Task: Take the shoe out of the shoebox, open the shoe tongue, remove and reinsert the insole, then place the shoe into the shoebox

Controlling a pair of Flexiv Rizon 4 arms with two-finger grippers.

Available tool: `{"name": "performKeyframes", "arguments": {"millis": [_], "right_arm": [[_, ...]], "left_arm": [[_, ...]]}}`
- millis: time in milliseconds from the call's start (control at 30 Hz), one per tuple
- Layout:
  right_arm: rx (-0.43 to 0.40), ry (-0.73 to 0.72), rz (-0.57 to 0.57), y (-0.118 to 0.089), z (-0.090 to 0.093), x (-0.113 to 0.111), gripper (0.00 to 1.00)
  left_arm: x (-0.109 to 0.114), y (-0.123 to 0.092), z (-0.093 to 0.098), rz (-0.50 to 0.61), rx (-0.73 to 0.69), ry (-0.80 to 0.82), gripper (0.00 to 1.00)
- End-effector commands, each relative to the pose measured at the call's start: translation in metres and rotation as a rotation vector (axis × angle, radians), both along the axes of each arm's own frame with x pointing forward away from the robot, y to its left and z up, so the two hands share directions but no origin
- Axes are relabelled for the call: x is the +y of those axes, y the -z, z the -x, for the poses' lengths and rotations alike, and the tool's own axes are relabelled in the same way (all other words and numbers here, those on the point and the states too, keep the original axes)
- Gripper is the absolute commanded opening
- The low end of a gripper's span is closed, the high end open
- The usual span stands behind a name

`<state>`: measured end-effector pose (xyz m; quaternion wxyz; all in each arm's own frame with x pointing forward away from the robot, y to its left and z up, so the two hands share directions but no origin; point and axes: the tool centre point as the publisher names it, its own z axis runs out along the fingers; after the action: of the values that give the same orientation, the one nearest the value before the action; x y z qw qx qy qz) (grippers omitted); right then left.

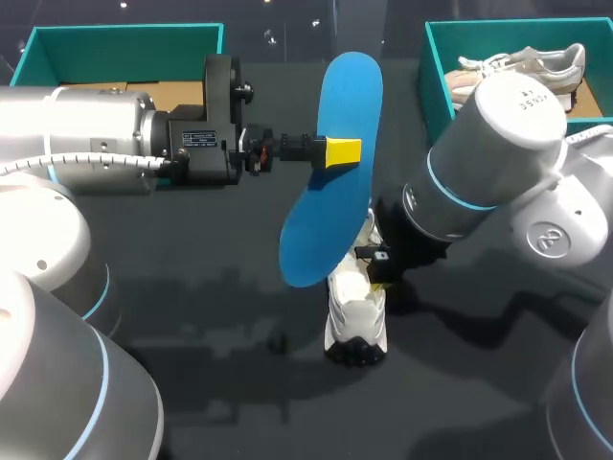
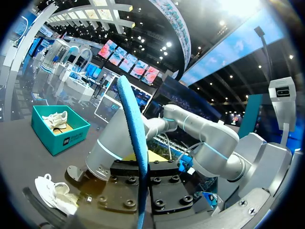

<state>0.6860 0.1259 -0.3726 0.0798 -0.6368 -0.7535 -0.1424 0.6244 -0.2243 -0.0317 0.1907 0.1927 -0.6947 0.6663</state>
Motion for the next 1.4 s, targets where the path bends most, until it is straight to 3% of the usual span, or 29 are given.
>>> {"name": "performKeyframes", "arguments": {"millis": [33,200,233,467,767,800,1267,1400], "right_arm": [[0.001,0.001,-0.023,0.004,0.0,-0.003,0.0],[0.002,0.002,-0.028,0.003,0.001,-0.003,0.55],[0.001,0.003,-0.028,0.002,0.002,-0.002,1.0],[-0.035,0.015,-0.078,-0.013,0.008,-0.003,1.0],[-0.087,-0.003,-0.258,-0.045,0.015,-0.026,1.0],[-0.062,-0.016,-0.262,-0.05,0.014,-0.03,1.0],[-0.062,-0.016,-0.262,-0.05,0.014,-0.03,1.0],[-0.051,-0.028,-0.373,-0.056,0.013,-0.037,1.0]], "left_arm": [[-0.002,0.001,0.0,0.003,0.0,-0.002,0.0],[-0.002,0.001,0.0,0.003,0.0,-0.002,0.0],[-0.002,0.001,0.0,0.003,0.0,-0.002,0.0],[-0.002,0.001,0.0,0.003,0.0,-0.002,0.0],[-0.002,0.001,0.0,0.003,0.0,-0.002,0.0],[-0.002,0.001,0.0,0.003,0.0,-0.002,0.0],[-0.002,0.001,0.0,0.003,0.0,-0.002,0.0],[-0.002,0.001,0.0,0.003,0.0,-0.002,0.0]]}}
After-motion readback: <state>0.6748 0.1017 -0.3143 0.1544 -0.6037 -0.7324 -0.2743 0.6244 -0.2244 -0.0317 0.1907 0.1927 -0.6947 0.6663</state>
